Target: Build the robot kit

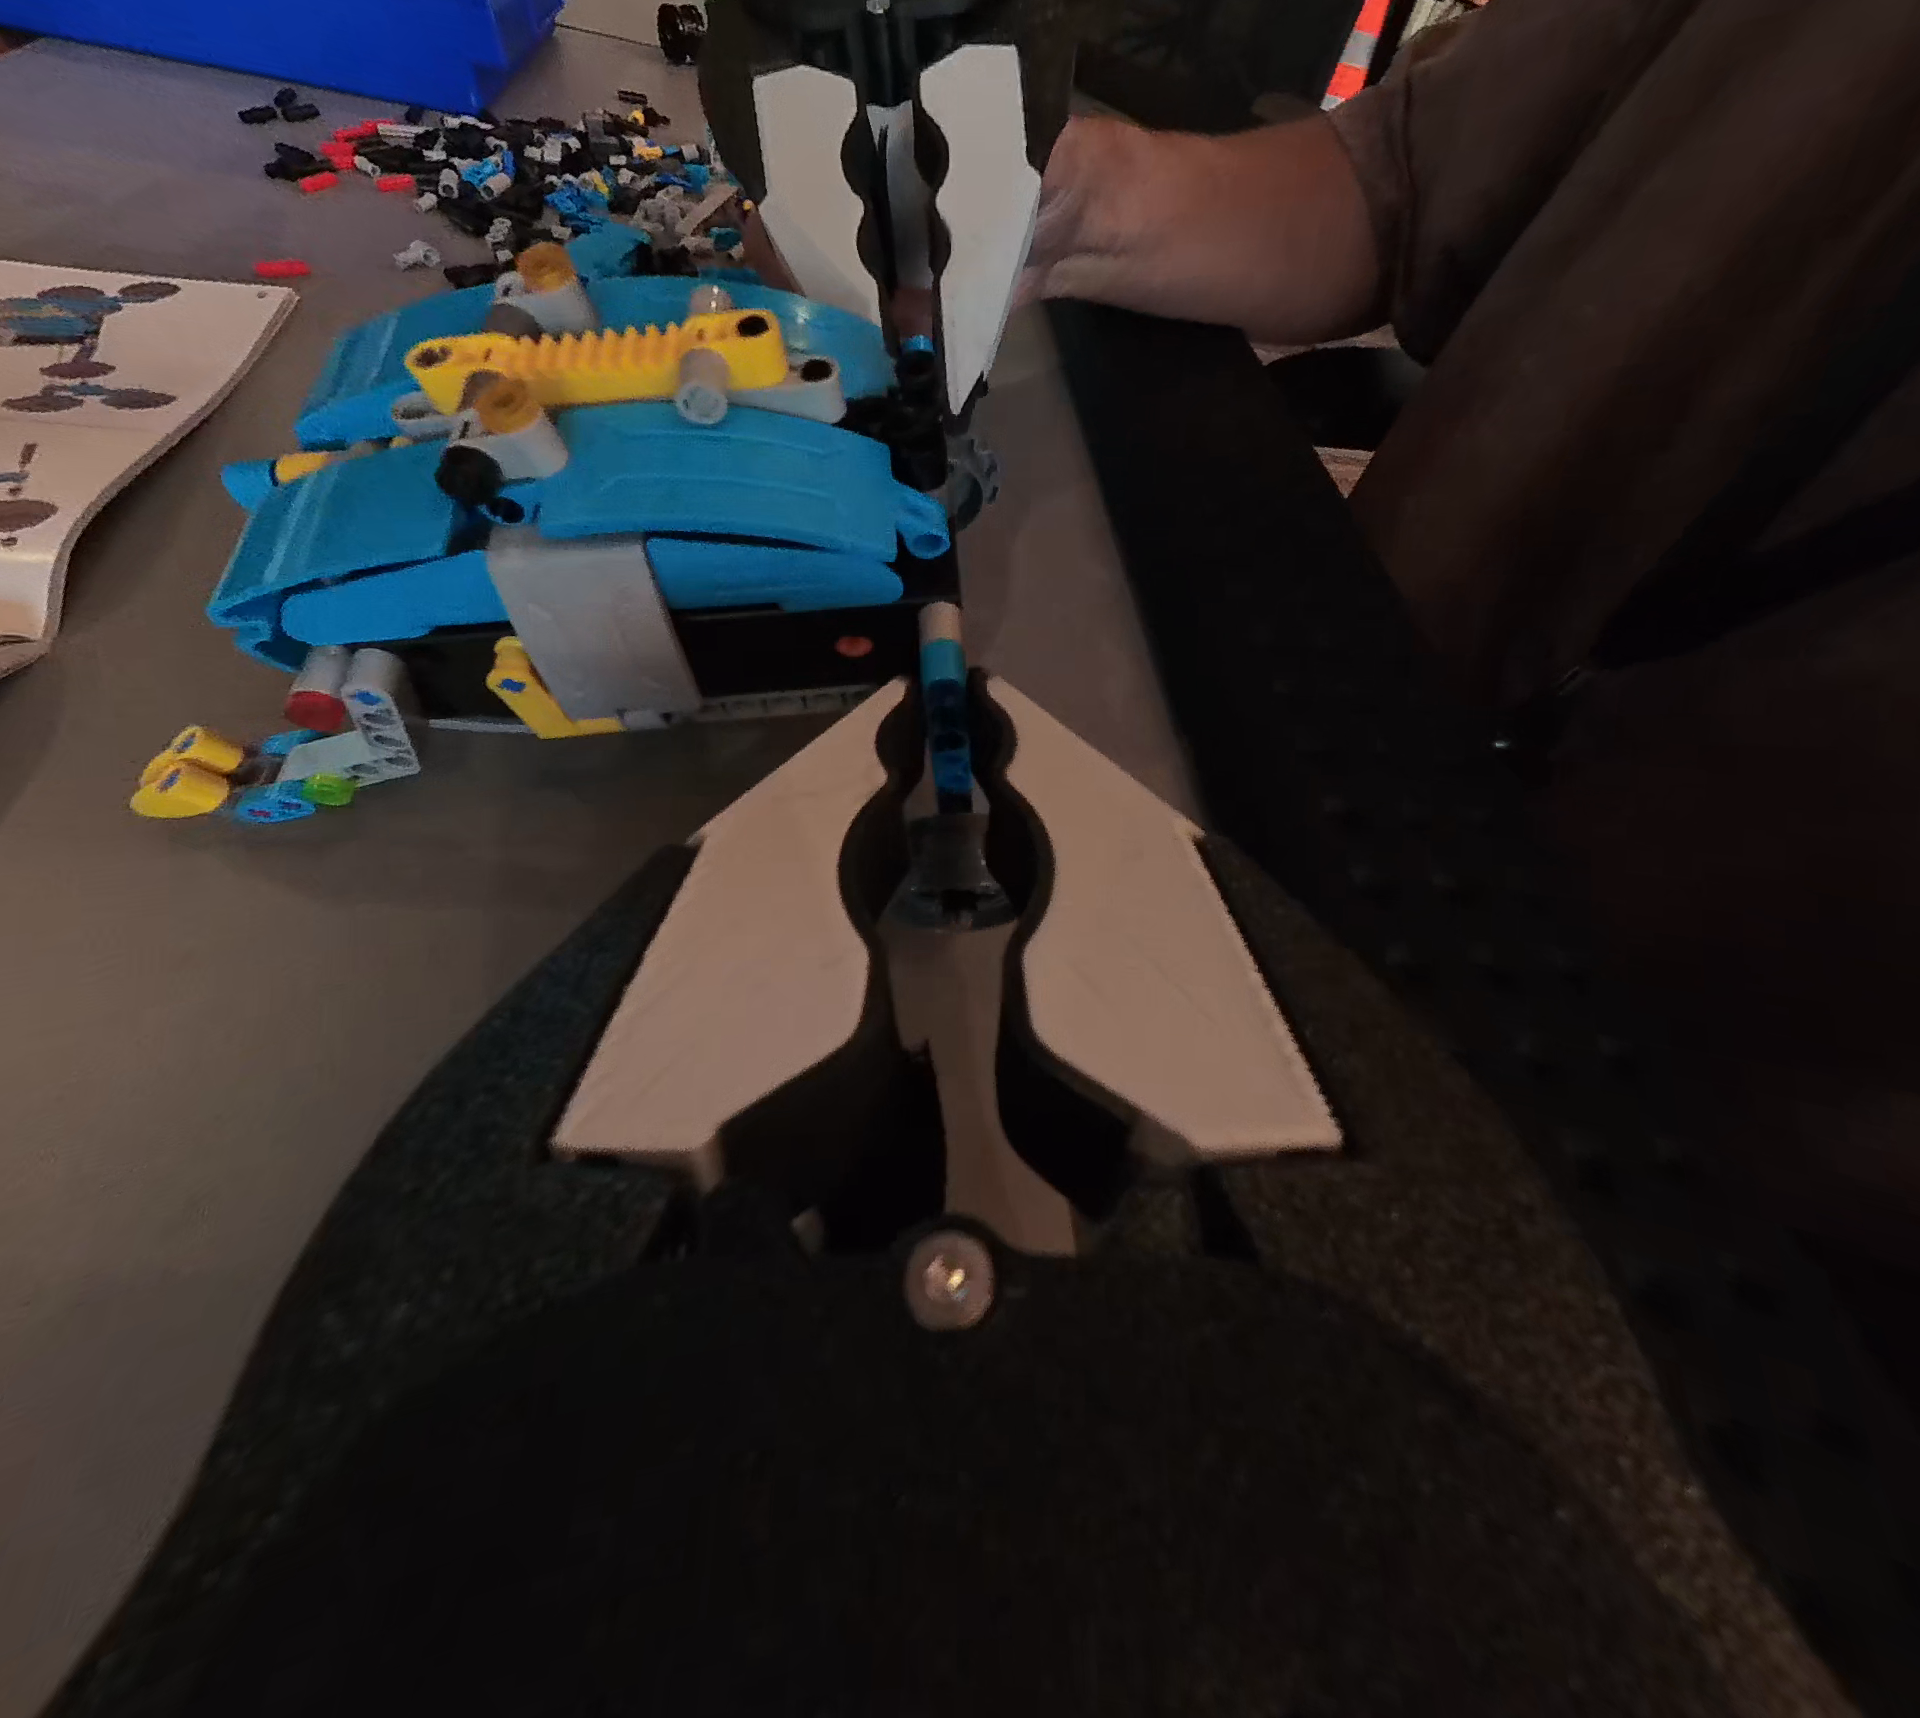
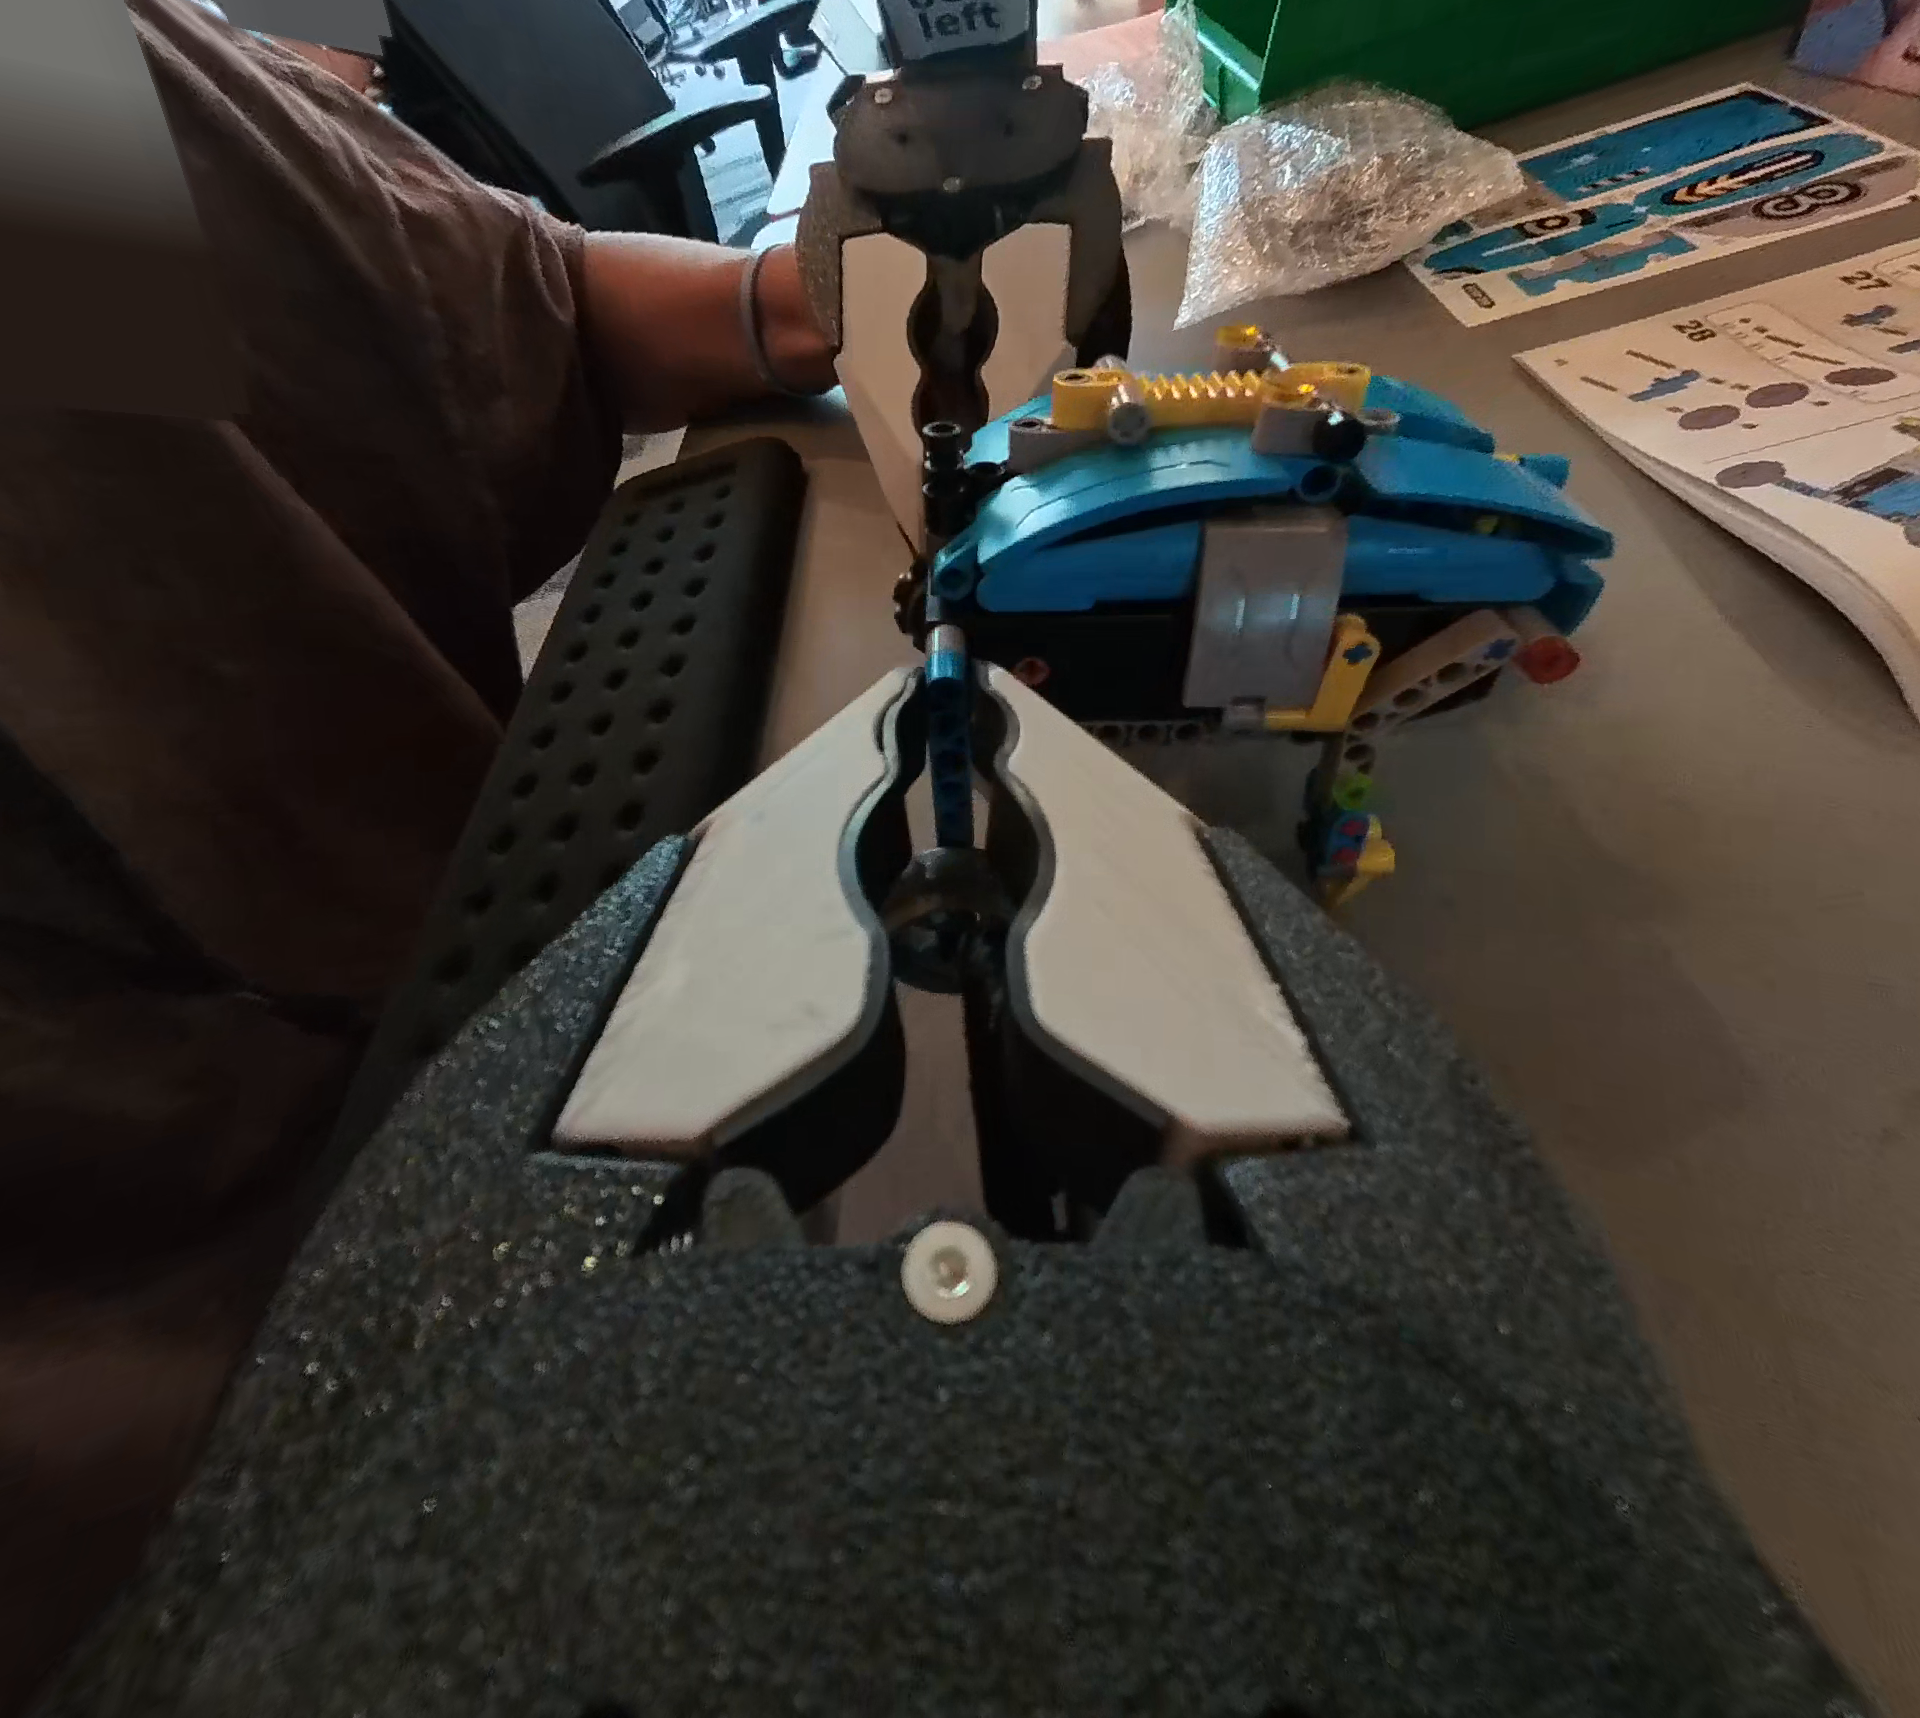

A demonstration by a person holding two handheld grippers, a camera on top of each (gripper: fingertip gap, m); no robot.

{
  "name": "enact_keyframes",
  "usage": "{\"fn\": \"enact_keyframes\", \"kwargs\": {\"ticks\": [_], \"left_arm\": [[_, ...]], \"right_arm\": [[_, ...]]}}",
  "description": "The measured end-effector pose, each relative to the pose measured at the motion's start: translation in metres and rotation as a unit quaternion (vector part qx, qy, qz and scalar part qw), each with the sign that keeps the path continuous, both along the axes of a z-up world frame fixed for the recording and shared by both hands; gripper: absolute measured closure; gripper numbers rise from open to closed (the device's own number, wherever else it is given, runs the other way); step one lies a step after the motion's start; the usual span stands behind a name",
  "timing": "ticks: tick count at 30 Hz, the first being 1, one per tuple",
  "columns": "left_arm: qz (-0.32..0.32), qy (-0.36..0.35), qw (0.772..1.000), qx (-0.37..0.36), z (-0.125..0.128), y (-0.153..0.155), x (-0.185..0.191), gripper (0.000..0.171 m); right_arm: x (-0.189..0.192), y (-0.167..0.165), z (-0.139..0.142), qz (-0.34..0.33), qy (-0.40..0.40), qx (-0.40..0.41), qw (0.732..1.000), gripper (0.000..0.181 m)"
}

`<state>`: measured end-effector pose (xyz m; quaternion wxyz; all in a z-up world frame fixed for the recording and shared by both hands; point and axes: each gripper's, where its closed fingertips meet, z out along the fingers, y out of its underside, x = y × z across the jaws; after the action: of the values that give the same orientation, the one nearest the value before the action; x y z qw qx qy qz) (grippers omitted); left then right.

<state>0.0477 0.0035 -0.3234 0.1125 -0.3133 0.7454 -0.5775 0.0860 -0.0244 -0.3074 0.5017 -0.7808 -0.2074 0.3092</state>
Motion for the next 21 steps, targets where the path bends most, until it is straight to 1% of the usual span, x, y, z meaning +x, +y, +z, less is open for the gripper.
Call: {"fn": "enact_keyframes", "kwargs": {"ticks": [3,6,9,10,11,12,14,18,19,21], "left_arm": [[0.003,-0.001,1.000,-0.001,0.000,-0.001,0.001,0.166],[0.004,0.013,1.000,-0.004,-0.002,-0.001,0.003,0.165],[0.019,0.030,0.999,-0.025,0.000,0.001,0.007,0.165],[0.024,0.029,0.999,-0.029,0.001,0.000,0.008,0.159],[0.029,0.029,0.999,-0.033,0.003,0.000,0.009,0.146],[0.038,0.028,0.998,-0.040,0.005,0.002,0.012,0.137],[0.051,0.030,0.997,-0.057,0.009,0.004,0.015,0.139],[0.076,0.028,0.996,-0.041,0.005,0.009,0.020,0.152],[0.073,0.030,0.996,-0.037,0.004,0.008,0.020,0.157],[0.069,0.033,0.996,-0.038,0.004,0.007,0.018,0.158]], "right_arm": [[0.002,-0.001,-0.001,0.001,0.007,-0.002,1.000,0.173],[0.002,-0.001,-0.001,0.004,0.010,-0.006,1.000,0.174],[0.005,0.002,0.000,-0.008,0.009,-0.005,1.000,0.174],[0.006,0.002,0.001,-0.012,0.005,-0.003,1.000,0.174],[0.008,0.002,0.001,-0.015,0.001,-0.002,1.000,0.174],[0.010,0.001,0.001,-0.018,-0.002,-0.002,1.000,0.174],[0.010,0.002,0.001,-0.019,-0.001,-0.003,1.000,0.174],[0.010,0.004,0.002,-0.025,0.003,0.000,1.000,0.174],[0.010,0.005,0.002,-0.025,0.003,0.000,1.000,0.174],[0.010,0.005,0.002,-0.025,0.003,0.001,1.000,0.174]]}}
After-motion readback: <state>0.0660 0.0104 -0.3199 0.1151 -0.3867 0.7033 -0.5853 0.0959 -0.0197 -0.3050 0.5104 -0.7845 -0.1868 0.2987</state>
